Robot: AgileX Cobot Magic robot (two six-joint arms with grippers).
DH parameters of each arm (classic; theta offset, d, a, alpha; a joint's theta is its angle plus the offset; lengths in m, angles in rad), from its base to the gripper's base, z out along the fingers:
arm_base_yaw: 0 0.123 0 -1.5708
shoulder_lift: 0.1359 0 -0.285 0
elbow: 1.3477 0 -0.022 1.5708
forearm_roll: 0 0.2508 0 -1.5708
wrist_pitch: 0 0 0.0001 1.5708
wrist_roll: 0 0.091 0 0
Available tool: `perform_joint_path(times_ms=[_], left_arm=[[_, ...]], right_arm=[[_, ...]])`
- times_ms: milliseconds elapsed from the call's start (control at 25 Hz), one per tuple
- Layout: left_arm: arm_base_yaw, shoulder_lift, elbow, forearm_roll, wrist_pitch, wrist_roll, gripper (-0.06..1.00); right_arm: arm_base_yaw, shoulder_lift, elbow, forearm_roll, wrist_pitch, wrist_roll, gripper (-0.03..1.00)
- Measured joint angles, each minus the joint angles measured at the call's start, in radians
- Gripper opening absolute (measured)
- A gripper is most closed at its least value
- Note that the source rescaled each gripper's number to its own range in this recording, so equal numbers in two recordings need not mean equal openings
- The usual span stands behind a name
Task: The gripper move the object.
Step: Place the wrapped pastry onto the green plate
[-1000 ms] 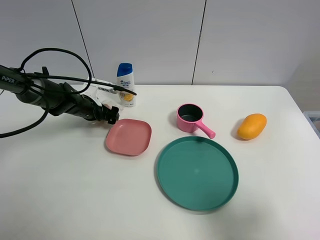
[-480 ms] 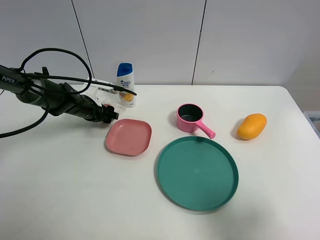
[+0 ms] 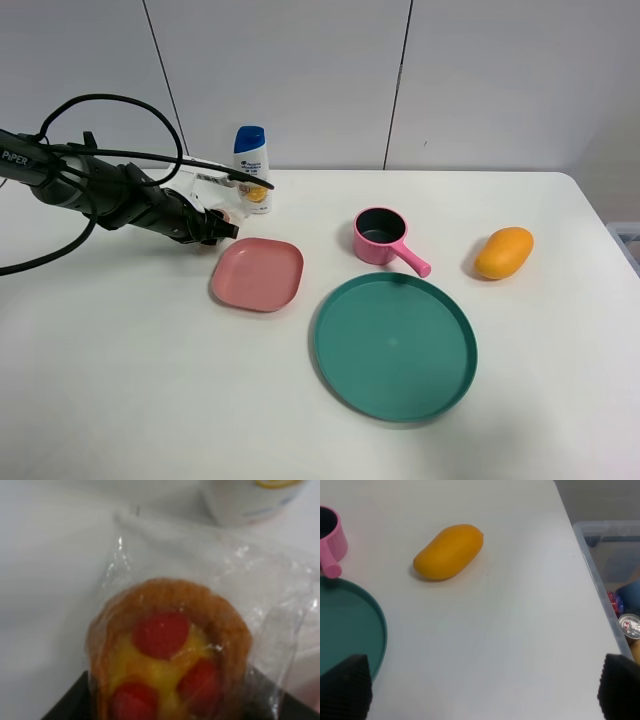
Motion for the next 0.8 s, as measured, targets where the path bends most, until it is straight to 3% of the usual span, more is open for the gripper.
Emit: perform_joint_path(times_ms=[440, 560, 800], left_arm=[[0.0, -0.212, 0.0, 0.008, 0.21, 0.0, 0.0], [0.0, -0.294, -0.001, 0.022, 0.341, -0.001, 0.0], [0.0, -0.442, -0.001, 0.029, 0.701, -0.001, 0.0]], right_arm=[[0.0, 0.0, 0.0, 0.0, 0.0, 0.0, 1.0], [0.0, 0.0, 0.0, 0.0, 0.0, 0.0, 1.0], [0.0, 0.0, 0.0, 0.0, 0.0, 0.0, 1.0]])
